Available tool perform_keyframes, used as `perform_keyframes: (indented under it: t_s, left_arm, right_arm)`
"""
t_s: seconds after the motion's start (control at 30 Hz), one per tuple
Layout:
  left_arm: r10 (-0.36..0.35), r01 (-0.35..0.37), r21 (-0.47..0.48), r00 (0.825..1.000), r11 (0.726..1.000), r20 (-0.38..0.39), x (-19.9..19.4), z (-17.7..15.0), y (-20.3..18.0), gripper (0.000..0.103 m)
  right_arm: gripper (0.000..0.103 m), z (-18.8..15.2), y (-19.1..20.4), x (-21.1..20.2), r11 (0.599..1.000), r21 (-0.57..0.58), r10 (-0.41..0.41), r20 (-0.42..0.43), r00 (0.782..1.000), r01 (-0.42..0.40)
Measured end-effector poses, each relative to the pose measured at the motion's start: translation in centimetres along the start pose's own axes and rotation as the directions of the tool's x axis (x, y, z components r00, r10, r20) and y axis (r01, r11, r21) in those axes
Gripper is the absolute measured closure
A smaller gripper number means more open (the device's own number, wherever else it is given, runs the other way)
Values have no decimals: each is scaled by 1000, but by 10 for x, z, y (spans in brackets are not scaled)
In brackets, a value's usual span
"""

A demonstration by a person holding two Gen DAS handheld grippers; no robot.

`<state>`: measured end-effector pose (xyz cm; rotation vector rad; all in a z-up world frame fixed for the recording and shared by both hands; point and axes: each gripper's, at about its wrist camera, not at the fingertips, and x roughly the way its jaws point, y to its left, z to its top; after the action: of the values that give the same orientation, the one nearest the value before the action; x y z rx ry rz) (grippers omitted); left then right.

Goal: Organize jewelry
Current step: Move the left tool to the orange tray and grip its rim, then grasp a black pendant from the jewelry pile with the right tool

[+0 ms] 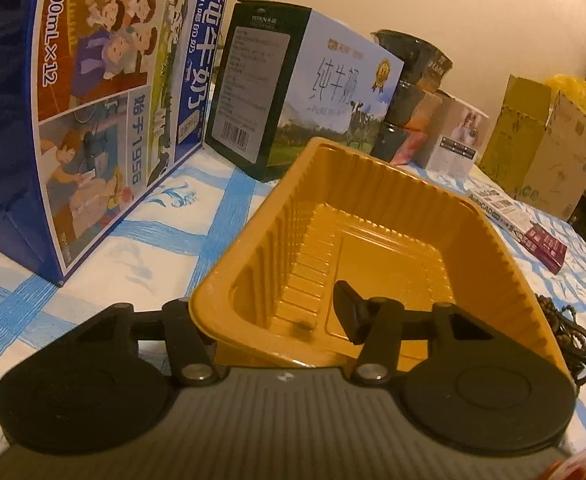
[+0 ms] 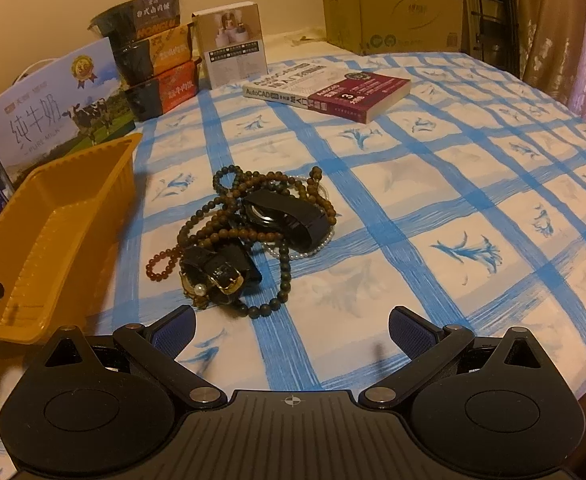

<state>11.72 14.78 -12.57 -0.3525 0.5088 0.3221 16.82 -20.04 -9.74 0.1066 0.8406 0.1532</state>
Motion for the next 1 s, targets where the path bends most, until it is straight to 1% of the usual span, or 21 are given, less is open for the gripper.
perform_keyframes:
  t_s: [0.1,0.13,0.17,0.27,0.33,0.43,0.53,0.6,0.7,0.73,0.77,0.8,0.87,0.93,1.0]
  left_arm:
    - [3,-3,2,1000,1000,12,1,3,1,64]
    - [11,-11,12,1000,1000,24,1,4,1,70]
    - [16,-17,28,999,999,34,1,5,0,81]
    - [11,-14,72,999,997,53,0,10,-3,88]
    - [5,-13,108,997,994,76,-3,14,-8,88]
    - [-5,-21,198,992,980,127,-10,19,-20,89]
    - [-19,-24,274,988,961,156,-16,24,-30,90]
    - [-28,-32,325,983,945,180,-22,26,-37,90]
    - [-44,-40,380,977,924,209,-32,28,-43,91]
    - [-47,-42,391,975,919,216,-35,29,-44,91]
    - [-45,-48,401,974,915,221,-38,29,-45,91]
    - [-39,-61,414,973,908,229,-41,29,-46,91]
    - [-27,-83,427,970,900,244,-46,27,-47,91]
    - [-13,-100,433,968,896,252,-50,25,-47,91]
    - [-3,-111,431,967,895,256,-53,25,-46,91]
  right_arm:
    - [1,-1,-2,4,1000,1,-2,-5,1000,2]
    - [1,-2,-3,6,1000,3,-5,-6,1000,5]
    - [1,-2,-4,7,1000,6,-5,-7,1000,5]
    - [1,-2,-7,9,1000,6,-3,-5,1000,3]
    - [1,-2,-8,9,1000,-8,-4,1,1000,4]
    - [1,-2,-9,8,999,-36,0,20,1000,1]
    - [13,0,-8,6,997,-59,41,35,999,-39]
    - [17,2,-4,6,994,-85,67,45,997,-63]
    - [28,3,8,8,983,-165,92,57,994,-82]
    - [35,3,13,9,976,-201,99,57,993,-86]
    - [41,2,19,10,969,-232,104,57,993,-88]
    - [43,2,23,11,962,-259,104,59,993,-85]
    - [52,0,32,14,948,-308,101,67,993,-76]
    - [56,0,41,17,934,-352,90,72,993,-60]
    - [63,0,48,20,920,-390,74,77,994,-39]
